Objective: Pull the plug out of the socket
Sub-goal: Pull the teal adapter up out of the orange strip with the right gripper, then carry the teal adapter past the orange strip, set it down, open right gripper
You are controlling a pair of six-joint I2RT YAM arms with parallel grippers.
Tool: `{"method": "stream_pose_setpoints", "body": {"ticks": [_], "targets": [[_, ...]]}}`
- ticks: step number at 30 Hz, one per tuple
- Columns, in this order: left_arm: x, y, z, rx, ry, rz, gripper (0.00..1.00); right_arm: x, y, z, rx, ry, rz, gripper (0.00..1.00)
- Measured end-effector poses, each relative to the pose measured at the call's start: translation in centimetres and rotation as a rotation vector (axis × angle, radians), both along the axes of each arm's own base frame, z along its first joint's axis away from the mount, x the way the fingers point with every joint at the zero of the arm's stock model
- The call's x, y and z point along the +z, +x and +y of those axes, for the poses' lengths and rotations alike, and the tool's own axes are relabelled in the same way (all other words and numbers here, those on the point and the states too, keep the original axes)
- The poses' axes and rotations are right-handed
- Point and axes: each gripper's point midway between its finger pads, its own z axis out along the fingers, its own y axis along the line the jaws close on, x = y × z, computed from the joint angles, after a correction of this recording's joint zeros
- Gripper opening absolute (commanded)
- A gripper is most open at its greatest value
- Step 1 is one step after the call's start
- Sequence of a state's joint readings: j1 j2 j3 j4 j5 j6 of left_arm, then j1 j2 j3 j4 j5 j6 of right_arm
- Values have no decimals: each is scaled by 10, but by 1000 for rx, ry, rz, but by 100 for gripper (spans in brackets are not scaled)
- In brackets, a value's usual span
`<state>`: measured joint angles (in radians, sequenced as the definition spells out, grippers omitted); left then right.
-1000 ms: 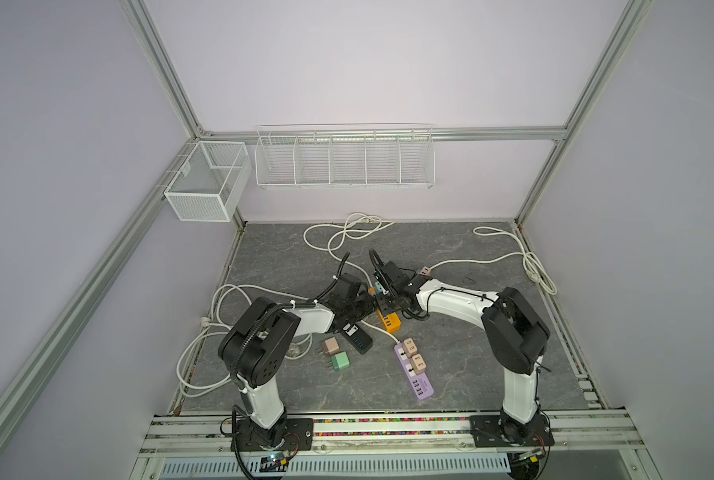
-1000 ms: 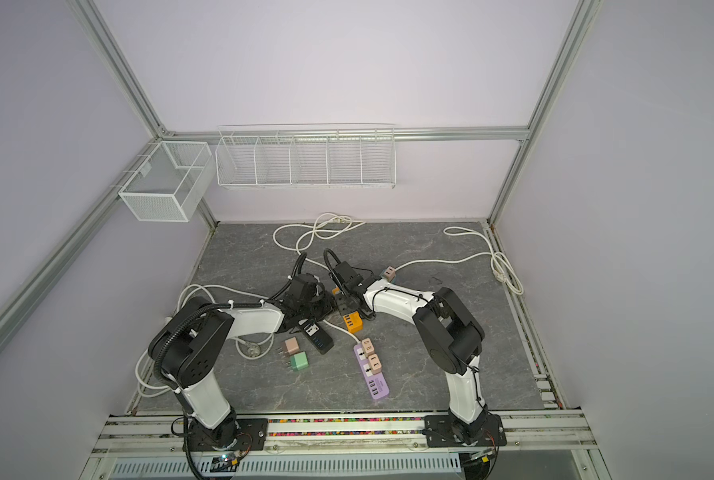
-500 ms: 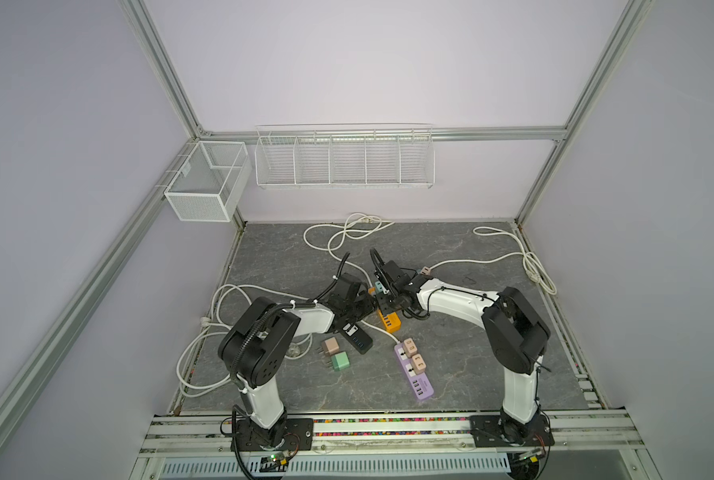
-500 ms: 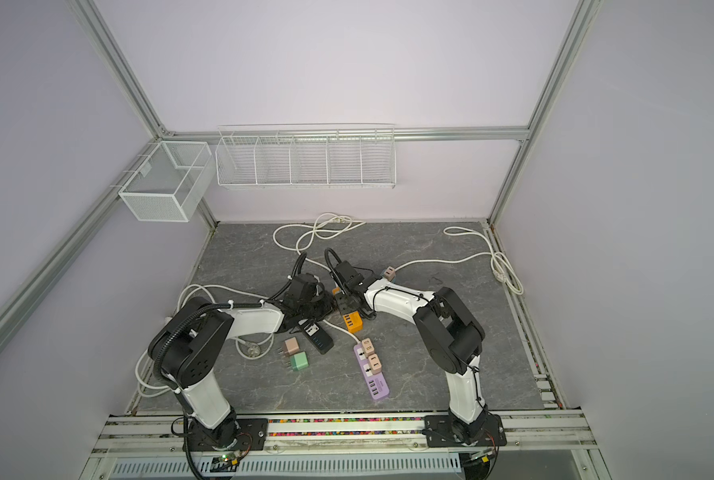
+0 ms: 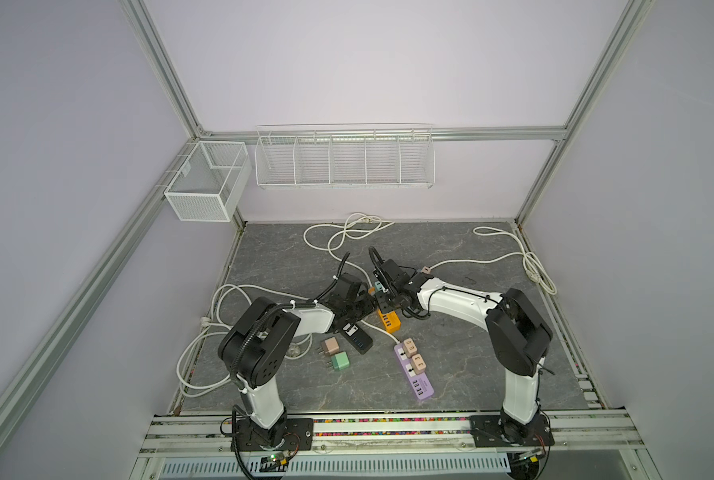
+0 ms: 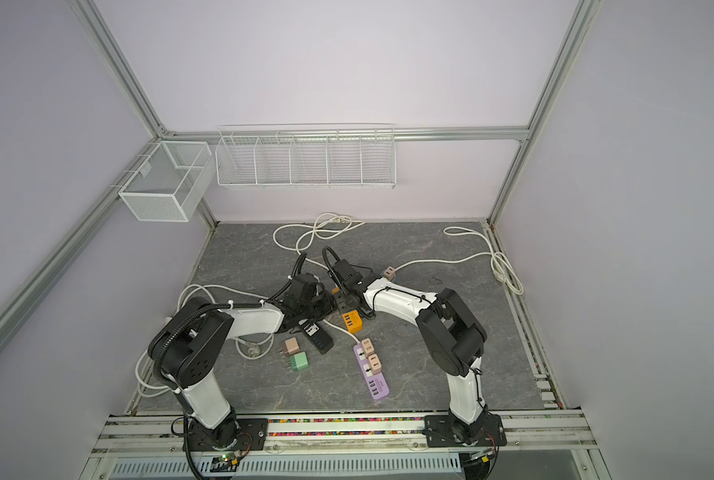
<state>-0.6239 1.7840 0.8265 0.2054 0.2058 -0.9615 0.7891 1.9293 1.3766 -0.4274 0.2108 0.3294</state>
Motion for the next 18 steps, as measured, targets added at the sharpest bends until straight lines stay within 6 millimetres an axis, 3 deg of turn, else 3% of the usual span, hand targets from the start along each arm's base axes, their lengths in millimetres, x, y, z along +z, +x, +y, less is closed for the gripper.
{"method": "stream_pose_setpoints", "body": {"ticks": [11,15,18], "targets": [[3,-4,3,-2,19,17,32,56,4,-12,-25,83,-85,28],[6,-10,12,-4,65,35,34,67,3,-23,-46,121,-85,28],[20,-15,18,-4,86,23,35,71,5,-28,-61,151,-76,29]]}}
